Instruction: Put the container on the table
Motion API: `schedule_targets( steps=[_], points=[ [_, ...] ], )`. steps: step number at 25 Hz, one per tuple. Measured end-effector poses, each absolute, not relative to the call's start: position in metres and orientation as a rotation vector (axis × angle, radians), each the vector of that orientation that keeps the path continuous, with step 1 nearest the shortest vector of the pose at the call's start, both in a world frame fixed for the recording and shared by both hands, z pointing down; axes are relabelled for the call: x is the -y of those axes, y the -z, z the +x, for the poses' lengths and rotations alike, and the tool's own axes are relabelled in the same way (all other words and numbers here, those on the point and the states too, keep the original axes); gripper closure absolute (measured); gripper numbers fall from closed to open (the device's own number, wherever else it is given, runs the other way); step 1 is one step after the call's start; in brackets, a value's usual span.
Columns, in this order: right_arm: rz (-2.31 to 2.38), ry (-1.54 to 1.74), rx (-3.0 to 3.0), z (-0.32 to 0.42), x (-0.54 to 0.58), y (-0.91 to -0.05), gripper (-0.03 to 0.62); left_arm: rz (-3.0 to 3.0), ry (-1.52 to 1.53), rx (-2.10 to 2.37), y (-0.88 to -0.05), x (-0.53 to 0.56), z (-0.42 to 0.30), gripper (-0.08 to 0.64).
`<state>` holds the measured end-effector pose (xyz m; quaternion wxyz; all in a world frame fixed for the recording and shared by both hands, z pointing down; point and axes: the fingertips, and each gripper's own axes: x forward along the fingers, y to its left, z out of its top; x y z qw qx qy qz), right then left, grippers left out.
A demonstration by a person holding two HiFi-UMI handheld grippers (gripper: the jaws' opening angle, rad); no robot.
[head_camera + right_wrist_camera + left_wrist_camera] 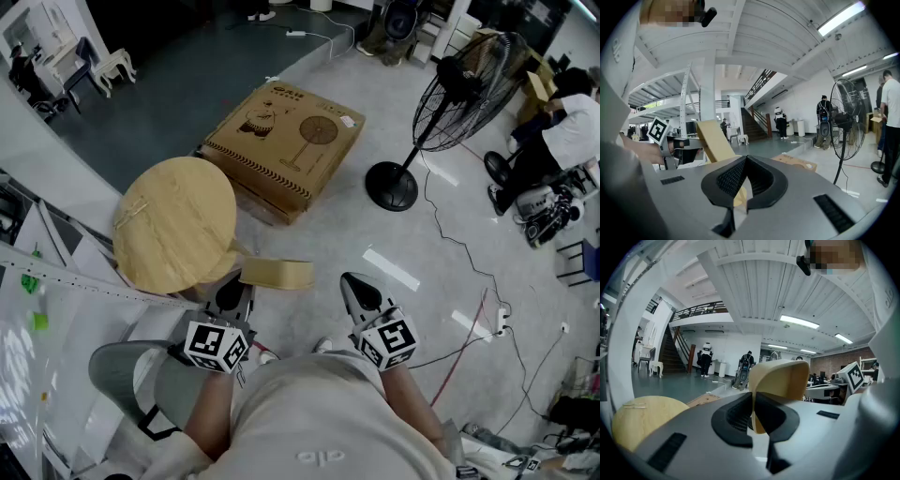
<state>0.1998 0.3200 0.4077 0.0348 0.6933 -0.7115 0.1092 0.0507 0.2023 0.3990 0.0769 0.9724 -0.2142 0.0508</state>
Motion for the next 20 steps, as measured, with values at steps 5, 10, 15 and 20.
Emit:
schedule_targets(
  steps=[5, 10, 15, 20],
  points=[
    [2.146, -0.352, 2.215, 0.232, -0.336, -0.41, 0.566, 2.894, -0.179, 0.678, -0.403, -0.213, 0.08, 0.532],
    [2.155, -0.374, 2.235, 0.264, -0.349, -0.416, 0.566, 2.88, -0.217, 0.719, -0.409, -0.223, 0.105, 0.532],
    [2.168, -0.409, 2.239, 0.284, -0.344, -0.424, 0.566, 2.85, -0.271, 0.75, -0.42, -0.219, 0.114, 0.532],
    [2.152, -0.434, 2.235, 0.284, -0.308, -0.433, 0.566, 2.827, -0.283, 0.758, -0.433, -0.184, 0.115, 0.532]
  ],
)
